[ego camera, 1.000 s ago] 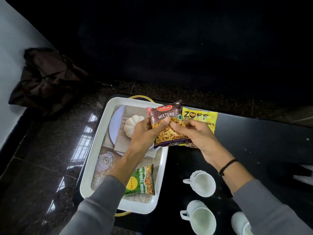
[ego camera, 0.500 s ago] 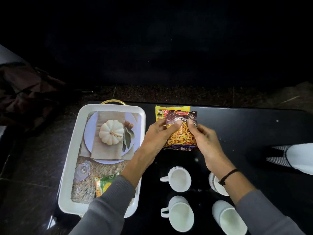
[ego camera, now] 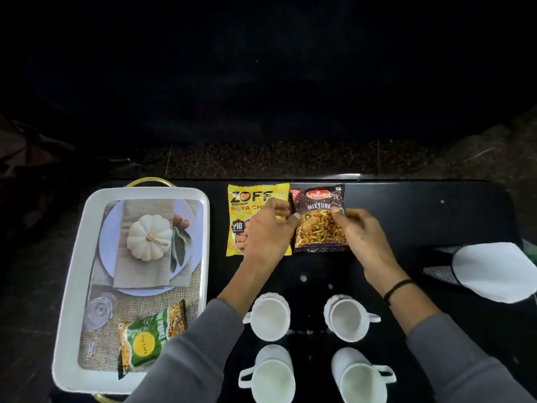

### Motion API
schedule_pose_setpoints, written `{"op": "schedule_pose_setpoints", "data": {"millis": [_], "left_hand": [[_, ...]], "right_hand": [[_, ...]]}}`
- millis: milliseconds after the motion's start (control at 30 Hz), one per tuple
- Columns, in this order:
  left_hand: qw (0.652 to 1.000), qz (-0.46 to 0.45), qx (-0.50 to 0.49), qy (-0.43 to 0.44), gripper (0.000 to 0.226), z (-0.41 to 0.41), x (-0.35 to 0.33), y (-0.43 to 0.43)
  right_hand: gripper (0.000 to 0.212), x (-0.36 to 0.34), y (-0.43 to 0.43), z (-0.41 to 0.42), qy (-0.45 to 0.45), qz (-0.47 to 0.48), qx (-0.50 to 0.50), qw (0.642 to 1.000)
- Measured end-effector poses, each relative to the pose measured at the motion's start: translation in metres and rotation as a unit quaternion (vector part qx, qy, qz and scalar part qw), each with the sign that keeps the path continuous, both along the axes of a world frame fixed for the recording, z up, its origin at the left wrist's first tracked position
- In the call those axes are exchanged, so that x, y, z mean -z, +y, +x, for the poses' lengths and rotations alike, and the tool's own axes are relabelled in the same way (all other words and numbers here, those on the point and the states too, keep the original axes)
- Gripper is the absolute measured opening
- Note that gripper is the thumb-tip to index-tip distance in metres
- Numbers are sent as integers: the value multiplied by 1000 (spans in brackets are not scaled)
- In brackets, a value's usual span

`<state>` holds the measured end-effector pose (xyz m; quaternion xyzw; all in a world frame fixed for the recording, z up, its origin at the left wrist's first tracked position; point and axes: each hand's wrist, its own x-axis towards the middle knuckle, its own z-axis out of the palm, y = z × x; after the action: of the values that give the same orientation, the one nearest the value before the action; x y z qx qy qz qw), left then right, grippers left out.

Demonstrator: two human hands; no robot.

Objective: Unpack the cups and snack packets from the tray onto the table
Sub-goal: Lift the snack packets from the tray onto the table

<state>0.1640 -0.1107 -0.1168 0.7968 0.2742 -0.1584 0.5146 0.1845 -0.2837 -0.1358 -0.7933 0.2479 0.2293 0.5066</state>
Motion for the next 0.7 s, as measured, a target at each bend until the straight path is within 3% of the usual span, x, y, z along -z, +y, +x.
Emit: {"op": "schedule_pose_setpoints", "data": {"millis": [100, 233, 433, 700], "left_hand": [[997, 55, 53, -30, 27, 1, 0, -1], [987, 88, 129, -39, 41, -1, 5, -4], [989, 78, 114, -45, 49, -3, 5, -4], [993, 64, 89, -53, 48, -20, -7, 11]], "right_hand": [[41, 6, -2, -2, -29, -80, -35, 996], [34, 10, 0, -4, -32, -102, -44, 993], [33, 2, 5, -4, -96, -143, -41, 984], [14, -24, 33, -15, -151, -144, -103, 972]]}}
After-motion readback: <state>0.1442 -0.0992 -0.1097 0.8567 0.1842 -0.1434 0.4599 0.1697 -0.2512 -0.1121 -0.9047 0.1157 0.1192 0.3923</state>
